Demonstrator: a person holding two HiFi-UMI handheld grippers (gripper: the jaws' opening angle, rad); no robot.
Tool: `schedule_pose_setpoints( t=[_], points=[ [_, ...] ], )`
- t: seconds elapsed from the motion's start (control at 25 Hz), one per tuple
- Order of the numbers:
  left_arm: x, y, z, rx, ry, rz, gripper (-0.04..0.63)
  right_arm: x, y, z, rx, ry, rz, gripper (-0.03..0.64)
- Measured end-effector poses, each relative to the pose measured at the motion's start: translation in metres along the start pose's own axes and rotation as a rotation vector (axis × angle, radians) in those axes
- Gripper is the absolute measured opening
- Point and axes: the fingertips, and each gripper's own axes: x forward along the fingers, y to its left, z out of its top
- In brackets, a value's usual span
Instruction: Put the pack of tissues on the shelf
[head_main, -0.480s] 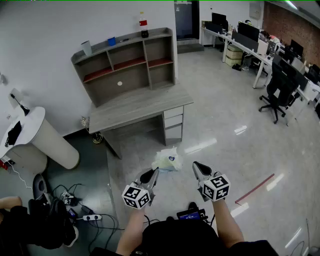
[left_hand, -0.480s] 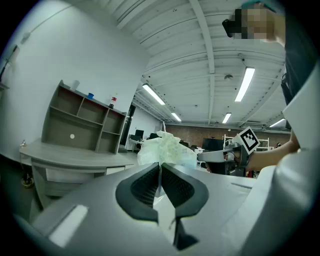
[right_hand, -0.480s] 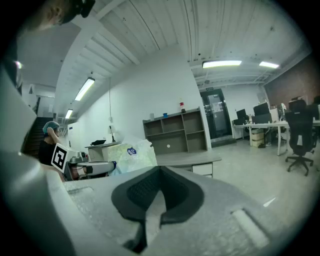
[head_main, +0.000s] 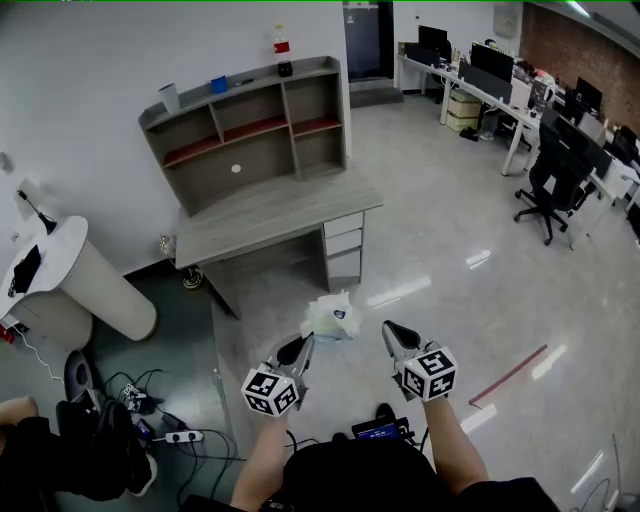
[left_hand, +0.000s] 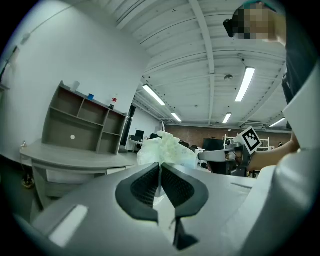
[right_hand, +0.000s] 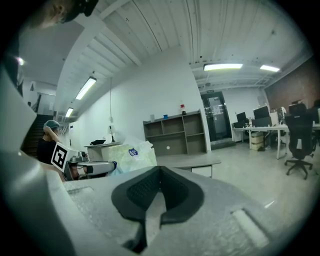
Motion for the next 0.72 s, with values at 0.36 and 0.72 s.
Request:
schedule_pose_setpoints(
  t=[0.36, 0.72],
  points=[
    [0.0, 0.0039, 0.0005, -0.003, -0.005, 0.003, 0.011, -0.0022, -0.0023, -0.0004, 0.015, -0.002, -0.019, 0.0],
    [0.0039, 0.0061, -0.0019, -0.016, -0.002, 0.005, 0.011, -0.0015, -0.0064, -0.0025, 0.033, 0.008, -0.035, 0.0]
  ],
)
